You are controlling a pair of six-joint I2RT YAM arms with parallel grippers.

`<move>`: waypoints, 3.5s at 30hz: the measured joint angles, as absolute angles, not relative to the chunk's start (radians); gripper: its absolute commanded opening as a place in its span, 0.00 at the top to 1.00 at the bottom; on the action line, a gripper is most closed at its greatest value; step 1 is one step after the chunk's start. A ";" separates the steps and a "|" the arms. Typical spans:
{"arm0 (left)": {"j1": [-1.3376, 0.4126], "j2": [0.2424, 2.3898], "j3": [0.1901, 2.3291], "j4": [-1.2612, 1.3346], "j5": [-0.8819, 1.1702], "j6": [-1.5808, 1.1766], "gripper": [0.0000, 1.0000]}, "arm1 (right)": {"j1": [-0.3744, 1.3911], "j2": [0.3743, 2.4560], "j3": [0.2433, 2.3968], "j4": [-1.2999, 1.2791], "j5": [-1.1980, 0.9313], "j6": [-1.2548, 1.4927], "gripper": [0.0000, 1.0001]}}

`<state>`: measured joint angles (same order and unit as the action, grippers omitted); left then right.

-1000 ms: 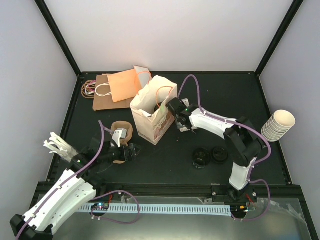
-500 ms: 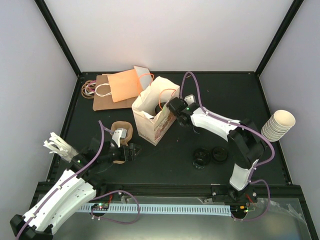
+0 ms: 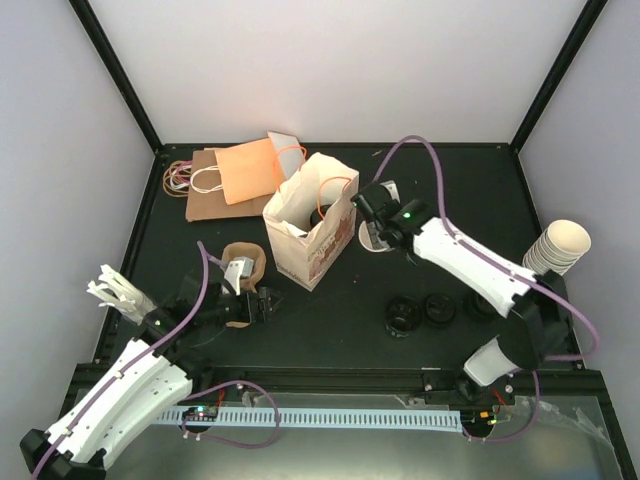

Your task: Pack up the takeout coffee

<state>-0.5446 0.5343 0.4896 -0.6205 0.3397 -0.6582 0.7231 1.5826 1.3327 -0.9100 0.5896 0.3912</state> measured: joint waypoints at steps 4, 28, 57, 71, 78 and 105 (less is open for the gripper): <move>-0.545 0.529 0.490 -0.624 0.333 -0.658 0.01 | 0.723 1.452 1.316 -0.931 0.415 0.369 0.98; -0.545 0.553 0.516 -0.636 0.302 -0.659 0.01 | 1.048 1.334 1.037 -0.836 -0.089 0.456 0.94; -0.545 0.459 0.493 -0.671 0.215 -0.755 0.01 | 1.054 1.285 1.036 -0.830 -0.020 0.472 0.50; -0.614 0.620 0.500 -0.566 0.404 -0.720 0.01 | 0.965 1.153 1.019 -0.950 0.170 0.556 0.31; -0.668 0.602 0.500 -0.496 0.420 -0.722 0.01 | 0.659 0.981 0.919 -0.976 0.176 0.594 0.04; -0.702 0.556 0.489 -0.468 0.373 -0.718 0.01 | 0.368 1.118 0.691 -0.957 0.138 0.858 0.07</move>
<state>-0.7017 0.5560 0.4889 -0.4679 0.3725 -0.7181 0.3683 1.1179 0.6910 -0.9565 0.1375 0.8577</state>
